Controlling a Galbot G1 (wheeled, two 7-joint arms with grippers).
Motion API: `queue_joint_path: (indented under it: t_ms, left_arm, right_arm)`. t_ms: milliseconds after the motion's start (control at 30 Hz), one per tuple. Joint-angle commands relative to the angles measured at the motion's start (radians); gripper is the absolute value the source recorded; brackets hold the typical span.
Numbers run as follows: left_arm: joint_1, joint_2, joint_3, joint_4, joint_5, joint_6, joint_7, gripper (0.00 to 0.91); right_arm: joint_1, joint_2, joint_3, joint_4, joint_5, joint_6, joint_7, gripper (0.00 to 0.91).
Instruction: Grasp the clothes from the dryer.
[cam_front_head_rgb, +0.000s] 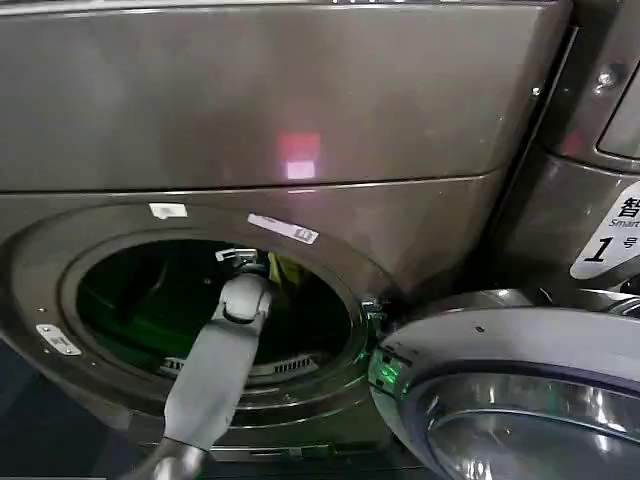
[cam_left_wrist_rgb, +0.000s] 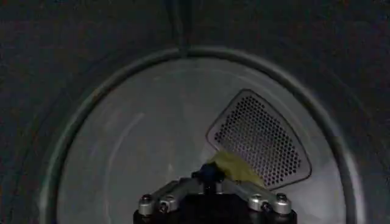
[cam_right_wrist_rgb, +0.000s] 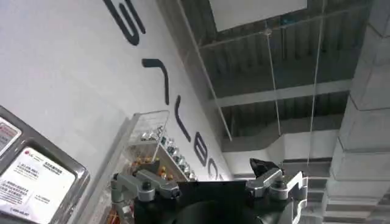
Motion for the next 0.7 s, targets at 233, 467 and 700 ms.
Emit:
queue_joint_path:
  t_ms: [233, 467, 700]
  left_arm:
    - [0.016, -0.004, -0.001, -0.007, 0.008, -0.001, 0.002, 0.0]
    - [0.026, -0.003, -0.009, -0.02, 0.006, 0.003, 0.002, 0.0]
    - [0.065, 0.006, -0.023, -0.059, 0.006, 0.011, 0.002, 0.0]
  right_arm:
    - [0.0, -0.003, 0.004, 0.003, -0.002, 0.004, -0.004, 0.907]
    - [-0.006, -0.006, 0.014, 0.009, 0.011, -0.001, -0.008, 0.907]
    - [-0.013, -0.007, 0.024, 0.016, 0.025, -0.005, -0.011, 0.907]
